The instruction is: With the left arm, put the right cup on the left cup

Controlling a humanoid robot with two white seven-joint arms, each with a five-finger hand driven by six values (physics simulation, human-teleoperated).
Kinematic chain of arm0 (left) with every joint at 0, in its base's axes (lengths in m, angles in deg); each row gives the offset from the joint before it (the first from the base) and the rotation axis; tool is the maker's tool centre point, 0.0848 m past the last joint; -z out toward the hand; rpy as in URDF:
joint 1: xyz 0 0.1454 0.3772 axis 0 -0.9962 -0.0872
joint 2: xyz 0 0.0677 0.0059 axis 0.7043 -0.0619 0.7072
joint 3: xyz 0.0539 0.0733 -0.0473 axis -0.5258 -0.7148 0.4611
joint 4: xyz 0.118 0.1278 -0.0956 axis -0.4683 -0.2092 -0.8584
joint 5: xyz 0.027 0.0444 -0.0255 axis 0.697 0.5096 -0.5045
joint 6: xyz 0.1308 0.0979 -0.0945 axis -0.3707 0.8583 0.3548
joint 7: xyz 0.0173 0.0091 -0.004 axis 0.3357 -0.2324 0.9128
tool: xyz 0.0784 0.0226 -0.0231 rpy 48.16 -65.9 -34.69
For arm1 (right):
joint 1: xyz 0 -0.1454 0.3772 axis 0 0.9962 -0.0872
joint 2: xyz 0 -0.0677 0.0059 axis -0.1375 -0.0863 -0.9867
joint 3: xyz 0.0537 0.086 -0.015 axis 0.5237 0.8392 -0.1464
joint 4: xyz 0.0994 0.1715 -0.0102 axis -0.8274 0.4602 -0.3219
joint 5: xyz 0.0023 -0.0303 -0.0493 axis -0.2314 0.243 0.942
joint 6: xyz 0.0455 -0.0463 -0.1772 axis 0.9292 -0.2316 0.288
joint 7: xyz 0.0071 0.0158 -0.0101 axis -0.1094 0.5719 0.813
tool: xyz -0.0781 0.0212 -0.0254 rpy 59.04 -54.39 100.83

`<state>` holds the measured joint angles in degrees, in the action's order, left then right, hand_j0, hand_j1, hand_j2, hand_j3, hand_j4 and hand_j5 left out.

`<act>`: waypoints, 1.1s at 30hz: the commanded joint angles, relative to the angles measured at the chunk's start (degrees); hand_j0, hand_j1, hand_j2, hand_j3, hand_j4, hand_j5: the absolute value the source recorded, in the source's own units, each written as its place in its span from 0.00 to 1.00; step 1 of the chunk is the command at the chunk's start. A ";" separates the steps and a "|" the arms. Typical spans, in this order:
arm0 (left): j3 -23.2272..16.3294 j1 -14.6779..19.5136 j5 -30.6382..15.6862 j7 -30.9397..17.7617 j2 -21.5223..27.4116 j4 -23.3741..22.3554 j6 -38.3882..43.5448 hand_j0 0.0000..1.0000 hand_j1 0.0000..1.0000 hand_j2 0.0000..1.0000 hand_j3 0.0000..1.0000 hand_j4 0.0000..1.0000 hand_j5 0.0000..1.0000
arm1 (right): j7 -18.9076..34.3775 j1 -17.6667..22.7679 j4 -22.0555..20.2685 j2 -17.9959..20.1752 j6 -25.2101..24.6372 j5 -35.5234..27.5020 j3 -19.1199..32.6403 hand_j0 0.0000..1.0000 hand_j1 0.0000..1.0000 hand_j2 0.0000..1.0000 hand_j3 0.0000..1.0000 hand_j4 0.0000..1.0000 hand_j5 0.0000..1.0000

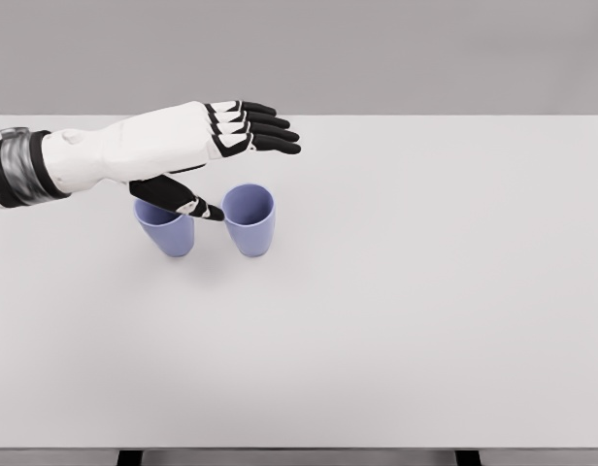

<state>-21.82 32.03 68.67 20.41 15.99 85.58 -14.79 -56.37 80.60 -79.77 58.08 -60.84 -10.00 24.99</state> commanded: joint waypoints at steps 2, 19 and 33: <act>0.21 -0.09 -0.28 0.03 0.07 0.02 -0.04 1.00 1.00 1.00 1.00 1.00 1.00 | 0.03 0.96 0.58 0.00 -0.32 -0.20 0.00 1.00 1.00 1.00 1.00 1.00 1.00; 17.00 -1.94 -12.93 -29.24 -5.64 -0.07 9.73 1.00 1.00 1.00 1.00 1.00 1.00 | 0.04 1.67 0.41 0.00 -0.32 -0.11 0.26 1.00 1.00 1.00 1.00 1.00 1.00; -3.04 6.33 -16.80 -24.23 -5.91 -2.36 25.47 1.00 1.00 1.00 1.00 1.00 1.00 | 0.04 1.67 0.50 0.00 -0.32 -0.11 0.35 1.00 1.00 1.00 1.00 1.00 1.00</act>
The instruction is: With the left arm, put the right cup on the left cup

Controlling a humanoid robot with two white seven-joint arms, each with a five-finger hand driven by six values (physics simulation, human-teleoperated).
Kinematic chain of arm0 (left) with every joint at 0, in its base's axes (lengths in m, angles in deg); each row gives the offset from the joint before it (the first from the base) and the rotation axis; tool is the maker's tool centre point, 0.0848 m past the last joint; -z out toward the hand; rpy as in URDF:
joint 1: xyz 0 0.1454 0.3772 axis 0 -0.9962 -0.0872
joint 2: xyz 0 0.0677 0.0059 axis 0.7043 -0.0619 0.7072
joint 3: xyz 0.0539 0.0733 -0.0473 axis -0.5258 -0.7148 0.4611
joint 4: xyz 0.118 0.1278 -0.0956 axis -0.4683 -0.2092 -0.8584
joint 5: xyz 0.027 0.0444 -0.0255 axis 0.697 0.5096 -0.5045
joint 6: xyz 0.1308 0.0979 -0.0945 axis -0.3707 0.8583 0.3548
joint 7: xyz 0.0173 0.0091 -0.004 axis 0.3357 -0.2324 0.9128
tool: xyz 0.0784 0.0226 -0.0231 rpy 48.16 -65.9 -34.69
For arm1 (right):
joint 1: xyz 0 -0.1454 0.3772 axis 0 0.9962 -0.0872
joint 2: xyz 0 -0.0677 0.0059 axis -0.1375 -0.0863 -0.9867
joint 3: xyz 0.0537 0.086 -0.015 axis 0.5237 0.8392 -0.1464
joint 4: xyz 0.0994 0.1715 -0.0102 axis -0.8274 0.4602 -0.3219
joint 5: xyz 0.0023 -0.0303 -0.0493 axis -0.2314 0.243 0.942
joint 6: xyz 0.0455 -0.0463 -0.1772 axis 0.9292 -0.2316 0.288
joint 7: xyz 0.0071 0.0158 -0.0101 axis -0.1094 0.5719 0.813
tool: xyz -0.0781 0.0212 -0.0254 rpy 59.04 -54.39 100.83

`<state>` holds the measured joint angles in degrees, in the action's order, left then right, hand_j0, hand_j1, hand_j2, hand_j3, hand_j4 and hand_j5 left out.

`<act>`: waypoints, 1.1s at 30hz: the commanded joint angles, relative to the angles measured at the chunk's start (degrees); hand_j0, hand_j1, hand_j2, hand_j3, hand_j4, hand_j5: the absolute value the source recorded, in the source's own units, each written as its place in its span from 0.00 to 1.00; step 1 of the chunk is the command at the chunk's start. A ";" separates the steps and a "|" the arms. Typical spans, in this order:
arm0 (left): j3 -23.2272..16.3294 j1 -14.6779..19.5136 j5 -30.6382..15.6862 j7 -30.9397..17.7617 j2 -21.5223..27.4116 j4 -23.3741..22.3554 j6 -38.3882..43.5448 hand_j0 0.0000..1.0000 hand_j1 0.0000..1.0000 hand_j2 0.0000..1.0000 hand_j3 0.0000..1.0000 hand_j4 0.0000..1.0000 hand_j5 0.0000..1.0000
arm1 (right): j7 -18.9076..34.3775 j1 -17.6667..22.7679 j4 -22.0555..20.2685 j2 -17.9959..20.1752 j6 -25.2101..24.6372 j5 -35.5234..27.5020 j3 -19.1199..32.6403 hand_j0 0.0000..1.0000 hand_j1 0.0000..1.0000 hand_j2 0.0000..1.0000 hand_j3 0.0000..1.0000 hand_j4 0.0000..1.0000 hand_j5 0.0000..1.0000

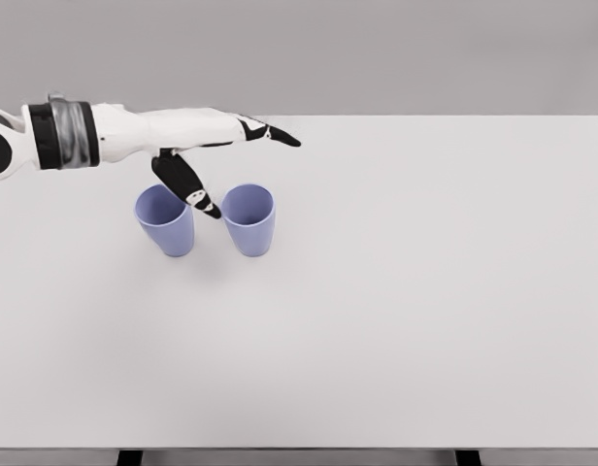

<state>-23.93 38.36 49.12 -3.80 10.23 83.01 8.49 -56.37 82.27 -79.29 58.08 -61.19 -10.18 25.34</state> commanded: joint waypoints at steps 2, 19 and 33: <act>-0.75 0.17 4.77 -0.01 -0.23 0.66 2.19 1.00 1.00 1.00 1.00 1.00 1.00 | 0.03 0.00 0.01 0.00 0.03 0.07 0.00 1.00 1.00 1.00 1.00 1.00 1.00; -0.66 -5.62 11.45 5.18 -2.60 -4.27 2.10 1.00 1.00 1.00 1.00 1.00 1.00 | 0.03 0.00 0.01 0.00 0.03 0.07 0.00 1.00 1.00 1.00 1.00 1.00 1.00; -1.01 -8.17 15.58 7.20 -5.86 -6.29 2.28 1.00 1.00 1.00 1.00 1.00 1.00 | 0.03 0.09 0.01 0.00 0.03 0.07 0.00 1.00 1.00 1.00 1.00 1.00 1.00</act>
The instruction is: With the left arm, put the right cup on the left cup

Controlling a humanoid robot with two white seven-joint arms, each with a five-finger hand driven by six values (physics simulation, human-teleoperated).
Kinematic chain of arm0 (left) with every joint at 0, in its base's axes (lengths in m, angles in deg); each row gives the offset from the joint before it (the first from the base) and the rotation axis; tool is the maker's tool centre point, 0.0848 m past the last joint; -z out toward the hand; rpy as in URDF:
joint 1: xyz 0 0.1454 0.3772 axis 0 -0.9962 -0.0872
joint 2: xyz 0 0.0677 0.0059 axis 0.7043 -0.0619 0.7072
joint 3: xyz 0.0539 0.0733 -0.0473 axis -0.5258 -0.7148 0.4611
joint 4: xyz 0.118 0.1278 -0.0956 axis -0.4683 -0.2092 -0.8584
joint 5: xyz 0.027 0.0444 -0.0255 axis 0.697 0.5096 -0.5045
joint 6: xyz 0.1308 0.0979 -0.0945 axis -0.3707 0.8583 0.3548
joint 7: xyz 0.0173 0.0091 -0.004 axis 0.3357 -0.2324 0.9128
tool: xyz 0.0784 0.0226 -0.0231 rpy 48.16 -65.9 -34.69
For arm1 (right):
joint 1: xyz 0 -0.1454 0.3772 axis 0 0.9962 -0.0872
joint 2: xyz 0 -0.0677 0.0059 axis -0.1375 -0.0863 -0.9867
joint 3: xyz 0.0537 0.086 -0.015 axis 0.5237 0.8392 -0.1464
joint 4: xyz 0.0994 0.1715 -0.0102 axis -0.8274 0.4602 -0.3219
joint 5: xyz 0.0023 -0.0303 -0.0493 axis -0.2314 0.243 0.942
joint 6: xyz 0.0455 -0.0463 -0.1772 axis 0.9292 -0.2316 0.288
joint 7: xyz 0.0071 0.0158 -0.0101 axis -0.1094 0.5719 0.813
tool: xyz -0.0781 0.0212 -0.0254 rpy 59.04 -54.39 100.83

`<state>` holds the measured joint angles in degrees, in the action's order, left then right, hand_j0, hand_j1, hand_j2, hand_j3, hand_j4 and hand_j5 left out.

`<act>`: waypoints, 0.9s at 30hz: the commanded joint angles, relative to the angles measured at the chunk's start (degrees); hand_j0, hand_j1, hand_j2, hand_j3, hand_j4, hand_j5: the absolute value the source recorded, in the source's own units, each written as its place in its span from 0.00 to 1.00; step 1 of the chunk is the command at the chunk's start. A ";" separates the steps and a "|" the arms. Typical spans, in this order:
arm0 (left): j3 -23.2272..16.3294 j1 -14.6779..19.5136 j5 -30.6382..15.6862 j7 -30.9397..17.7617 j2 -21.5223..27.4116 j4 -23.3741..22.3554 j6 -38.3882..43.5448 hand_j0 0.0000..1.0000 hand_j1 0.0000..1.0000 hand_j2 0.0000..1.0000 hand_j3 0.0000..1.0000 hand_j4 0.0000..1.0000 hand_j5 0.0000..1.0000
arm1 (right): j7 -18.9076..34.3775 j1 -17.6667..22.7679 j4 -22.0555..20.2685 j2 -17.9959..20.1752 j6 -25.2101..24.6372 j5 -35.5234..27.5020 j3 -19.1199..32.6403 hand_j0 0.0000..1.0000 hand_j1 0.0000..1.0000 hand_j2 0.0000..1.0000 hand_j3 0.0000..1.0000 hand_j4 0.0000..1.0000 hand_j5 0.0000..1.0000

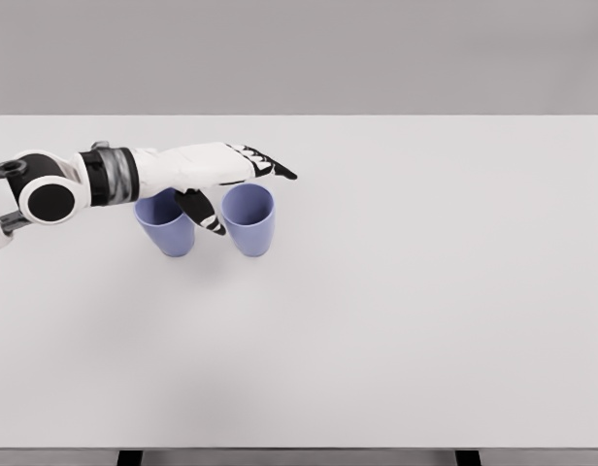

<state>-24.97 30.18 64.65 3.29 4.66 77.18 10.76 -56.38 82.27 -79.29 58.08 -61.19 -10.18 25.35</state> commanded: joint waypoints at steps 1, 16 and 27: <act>0.03 0.00 -0.04 0.11 -0.12 -0.45 0.01 1.00 1.00 1.00 1.00 1.00 1.00 | -0.05 0.00 0.01 0.00 0.03 0.07 0.00 1.00 1.00 1.00 1.00 1.00 1.00; -0.50 0.00 0.93 -0.07 -0.91 -1.59 3.96 1.00 1.00 1.00 1.00 1.00 1.00 | 0.04 0.00 0.01 0.00 0.03 0.07 0.00 1.00 1.00 1.00 1.00 1.00 1.00; -1.47 -1.32 1.37 0.11 -3.20 -4.14 3.96 1.00 1.00 1.00 1.00 1.00 1.00 | 0.04 0.00 0.01 0.00 0.03 0.07 0.00 1.00 1.00 1.00 1.00 1.00 1.00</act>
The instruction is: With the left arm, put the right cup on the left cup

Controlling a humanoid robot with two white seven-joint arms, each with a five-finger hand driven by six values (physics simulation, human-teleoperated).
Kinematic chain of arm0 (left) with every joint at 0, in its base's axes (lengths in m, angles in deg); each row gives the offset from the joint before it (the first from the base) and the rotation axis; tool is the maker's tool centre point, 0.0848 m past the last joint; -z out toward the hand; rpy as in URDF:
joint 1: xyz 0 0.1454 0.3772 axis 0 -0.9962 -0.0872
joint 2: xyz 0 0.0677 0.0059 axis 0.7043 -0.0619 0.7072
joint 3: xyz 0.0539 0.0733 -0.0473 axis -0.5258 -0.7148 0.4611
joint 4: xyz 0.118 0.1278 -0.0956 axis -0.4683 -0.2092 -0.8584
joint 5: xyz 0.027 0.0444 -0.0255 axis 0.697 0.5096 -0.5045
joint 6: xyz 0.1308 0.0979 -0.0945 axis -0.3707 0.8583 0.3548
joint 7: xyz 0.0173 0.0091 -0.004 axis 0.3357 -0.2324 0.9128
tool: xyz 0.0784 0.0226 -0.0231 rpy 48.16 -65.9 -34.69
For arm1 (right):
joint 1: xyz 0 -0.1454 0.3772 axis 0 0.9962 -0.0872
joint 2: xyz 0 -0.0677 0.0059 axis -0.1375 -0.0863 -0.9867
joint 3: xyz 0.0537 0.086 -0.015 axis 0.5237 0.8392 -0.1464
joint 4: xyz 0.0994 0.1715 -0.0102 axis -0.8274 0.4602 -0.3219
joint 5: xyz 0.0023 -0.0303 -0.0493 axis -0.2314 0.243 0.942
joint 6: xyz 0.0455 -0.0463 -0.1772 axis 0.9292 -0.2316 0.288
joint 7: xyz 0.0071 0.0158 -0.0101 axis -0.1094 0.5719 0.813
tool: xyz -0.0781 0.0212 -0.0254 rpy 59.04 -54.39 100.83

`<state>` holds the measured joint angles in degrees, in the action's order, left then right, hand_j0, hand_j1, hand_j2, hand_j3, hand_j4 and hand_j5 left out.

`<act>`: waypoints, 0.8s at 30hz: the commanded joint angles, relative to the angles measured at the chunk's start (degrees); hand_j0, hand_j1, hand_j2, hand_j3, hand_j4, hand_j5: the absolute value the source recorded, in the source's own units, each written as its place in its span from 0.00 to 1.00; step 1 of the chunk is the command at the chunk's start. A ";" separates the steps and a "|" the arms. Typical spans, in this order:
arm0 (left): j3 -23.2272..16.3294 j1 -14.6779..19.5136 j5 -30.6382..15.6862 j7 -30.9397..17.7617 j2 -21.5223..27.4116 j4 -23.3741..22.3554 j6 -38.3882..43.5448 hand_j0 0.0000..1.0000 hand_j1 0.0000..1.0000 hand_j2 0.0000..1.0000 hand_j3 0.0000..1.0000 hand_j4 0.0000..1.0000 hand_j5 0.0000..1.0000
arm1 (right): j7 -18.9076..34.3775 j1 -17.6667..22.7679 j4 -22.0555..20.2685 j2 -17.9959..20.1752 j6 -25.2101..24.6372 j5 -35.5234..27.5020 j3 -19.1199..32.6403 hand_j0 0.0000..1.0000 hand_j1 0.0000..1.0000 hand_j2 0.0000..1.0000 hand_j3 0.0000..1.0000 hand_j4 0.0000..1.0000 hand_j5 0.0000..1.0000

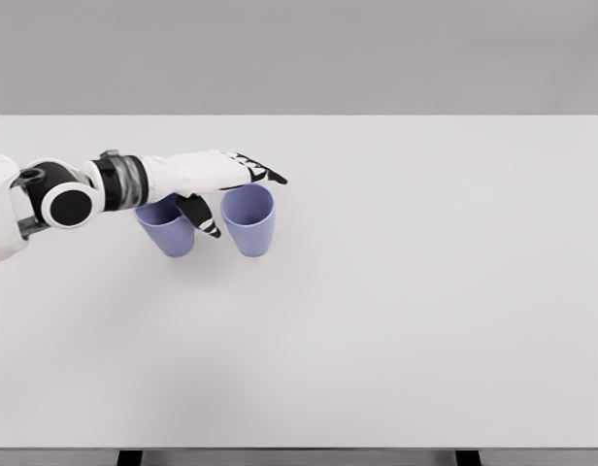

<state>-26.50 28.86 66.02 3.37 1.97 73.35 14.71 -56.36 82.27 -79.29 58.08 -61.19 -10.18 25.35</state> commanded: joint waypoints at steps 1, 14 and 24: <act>-0.03 0.00 0.00 0.03 -0.67 -0.41 0.02 1.00 1.00 1.00 1.00 1.00 1.00 | -0.06 0.00 0.01 0.00 0.03 0.07 0.00 1.00 1.00 1.00 1.00 1.00 1.00; 0.15 -1.58 1.40 0.56 -3.13 -2.96 -0.07 1.00 1.00 1.00 1.00 1.00 1.00 | 0.03 0.00 0.01 0.00 0.03 0.07 0.00 1.00 1.00 1.00 1.00 1.00 1.00; 0.15 -2.37 1.40 0.64 -2.78 -2.87 -0.07 0.69 0.69 0.69 0.69 0.69 0.69 | 0.03 0.00 0.01 0.00 0.03 0.07 0.00 1.00 1.00 1.00 1.00 1.00 1.00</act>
<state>-26.42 26.49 67.42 3.97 -0.91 70.48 14.65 -56.36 82.36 -79.29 58.08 -61.19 -10.18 25.34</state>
